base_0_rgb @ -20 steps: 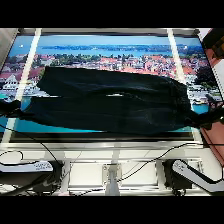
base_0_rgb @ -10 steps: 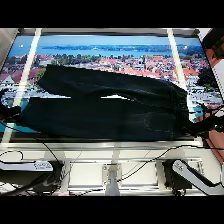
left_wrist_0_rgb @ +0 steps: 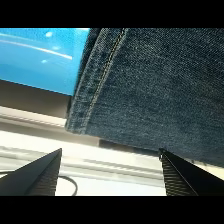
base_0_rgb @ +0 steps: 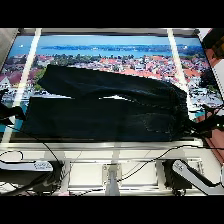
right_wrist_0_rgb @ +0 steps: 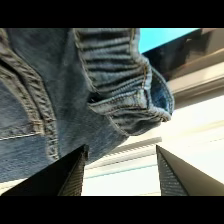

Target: Fold the clothes and pants, and hang the long-sleeved shirts on hangers.

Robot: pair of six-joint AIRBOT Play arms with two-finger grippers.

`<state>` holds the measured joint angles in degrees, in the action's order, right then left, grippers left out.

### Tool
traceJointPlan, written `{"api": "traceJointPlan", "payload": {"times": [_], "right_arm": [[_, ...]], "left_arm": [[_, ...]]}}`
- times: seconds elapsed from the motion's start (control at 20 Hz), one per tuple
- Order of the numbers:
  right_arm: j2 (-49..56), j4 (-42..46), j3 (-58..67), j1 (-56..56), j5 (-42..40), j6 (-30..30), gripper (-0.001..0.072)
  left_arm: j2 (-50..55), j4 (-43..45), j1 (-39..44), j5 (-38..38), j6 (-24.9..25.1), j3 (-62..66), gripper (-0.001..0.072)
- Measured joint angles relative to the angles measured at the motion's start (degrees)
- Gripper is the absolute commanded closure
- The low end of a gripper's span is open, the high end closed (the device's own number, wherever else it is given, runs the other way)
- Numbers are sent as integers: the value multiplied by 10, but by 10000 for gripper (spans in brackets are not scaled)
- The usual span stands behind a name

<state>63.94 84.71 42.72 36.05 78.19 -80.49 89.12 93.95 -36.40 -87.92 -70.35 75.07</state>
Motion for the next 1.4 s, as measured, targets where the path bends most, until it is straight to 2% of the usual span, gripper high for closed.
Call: {"api": "traceJointPlan", "payload": {"times": [0.1,0.15,0.2,0.25,0.35,0.5,0.65,0.7,0.75,0.85,1.15,1.4], "right_arm": [[0,-1,36,0,7,0,231],[0,-1,56,0,6,0,298],[0,-2,75,0,-1,0,406],[0,-2,94,0,-19,1,437],[3,-3,124,1,-70,3,440],[33,-27,161,15,-125,9,440],[99,-106,194,51,-118,63,417],[124,-141,202,64,-106,90,338],[150,-179,209,78,-85,117,288],[200,-235,217,98,-64,155,269],[319,-324,224,116,-48,228,261],[374,-378,239,116,-39,255,251]], "left_arm": [[0,2,0,1,-6,11,105],[0,2,1,1,-12,18,105],[0,3,2,2,-16,27,105],[0,2,3,3,-19,35,105],[0,-2,8,4,-26,48,105],[0,-11,21,8,-29,57,105],[0,-15,38,12,-30,61,105],[0,-17,43,14,-31,61,105],[0,-22,49,15,-31,62,105],[0,-26,61,16,-32,62,105],[0,-57,104,19,-32,62,105],[0,-67,141,41,-32,62,105]]}}
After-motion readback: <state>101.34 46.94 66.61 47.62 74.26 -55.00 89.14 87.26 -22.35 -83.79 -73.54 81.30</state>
